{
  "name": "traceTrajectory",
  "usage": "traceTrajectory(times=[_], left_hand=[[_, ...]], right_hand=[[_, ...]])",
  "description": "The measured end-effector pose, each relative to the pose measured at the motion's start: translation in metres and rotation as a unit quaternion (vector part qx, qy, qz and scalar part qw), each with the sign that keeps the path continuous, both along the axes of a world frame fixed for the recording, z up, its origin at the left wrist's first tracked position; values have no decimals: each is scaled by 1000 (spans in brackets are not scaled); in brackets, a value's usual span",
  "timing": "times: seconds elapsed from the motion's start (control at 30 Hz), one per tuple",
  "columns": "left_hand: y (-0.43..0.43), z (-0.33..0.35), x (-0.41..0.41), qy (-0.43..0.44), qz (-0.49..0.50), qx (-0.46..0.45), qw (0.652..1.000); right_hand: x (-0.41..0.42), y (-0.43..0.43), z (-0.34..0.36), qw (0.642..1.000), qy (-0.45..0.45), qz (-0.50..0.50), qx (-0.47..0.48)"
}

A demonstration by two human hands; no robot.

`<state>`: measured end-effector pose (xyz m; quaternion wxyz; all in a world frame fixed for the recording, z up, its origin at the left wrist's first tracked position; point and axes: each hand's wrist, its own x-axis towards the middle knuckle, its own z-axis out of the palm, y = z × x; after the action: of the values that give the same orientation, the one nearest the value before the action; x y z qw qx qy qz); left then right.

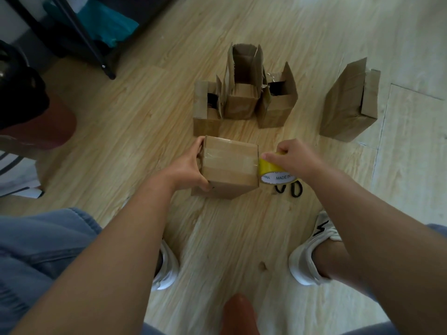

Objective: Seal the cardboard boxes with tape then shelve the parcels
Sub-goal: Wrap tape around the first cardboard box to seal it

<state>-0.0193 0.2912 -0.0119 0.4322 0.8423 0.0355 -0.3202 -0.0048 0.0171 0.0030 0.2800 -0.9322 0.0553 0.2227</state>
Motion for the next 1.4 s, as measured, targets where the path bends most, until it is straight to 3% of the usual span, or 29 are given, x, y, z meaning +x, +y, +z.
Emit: traceTrajectory(times=[0.2, 0.33, 0.43, 0.53, 0.67, 0.87, 1.03, 1.17, 1.27, 1.4], left_hand=[[5, -4, 1, 21, 12, 0, 1000], [7, -4, -4, 23, 2, 95, 995], [-2, 0, -14, -65, -41, 224, 972], [-20, -3, -25, -204, -152, 313, 915], [-45, -16, -35, -262, -210, 341, 878], [-40, -25, -35, -266, -188, 340, 882], [-40, -26, -37, -264, -177, 329, 889], [-41, -25, -37, -264, -161, 315, 897], [-46, -20, -35, -254, -119, 296, 913], [-55, -16, -14, -286, -86, 340, 892]], right_hand=[[-16, 16, -24, 999, -6, -13, -43], [-14, 31, -25, 998, -17, -6, -54], [-12, 40, -23, 998, -17, 0, -68], [-10, 45, -21, 998, -21, 0, -62], [-10, 48, -18, 998, -28, 4, -63], [-15, 55, -30, 998, -54, 1, -16], [-15, 55, -32, 998, -36, 45, -40], [-9, 47, -26, 999, 29, 25, 20], [-8, 34, -28, 991, 72, -52, 105], [-13, 19, -32, 970, 111, -112, 184]])
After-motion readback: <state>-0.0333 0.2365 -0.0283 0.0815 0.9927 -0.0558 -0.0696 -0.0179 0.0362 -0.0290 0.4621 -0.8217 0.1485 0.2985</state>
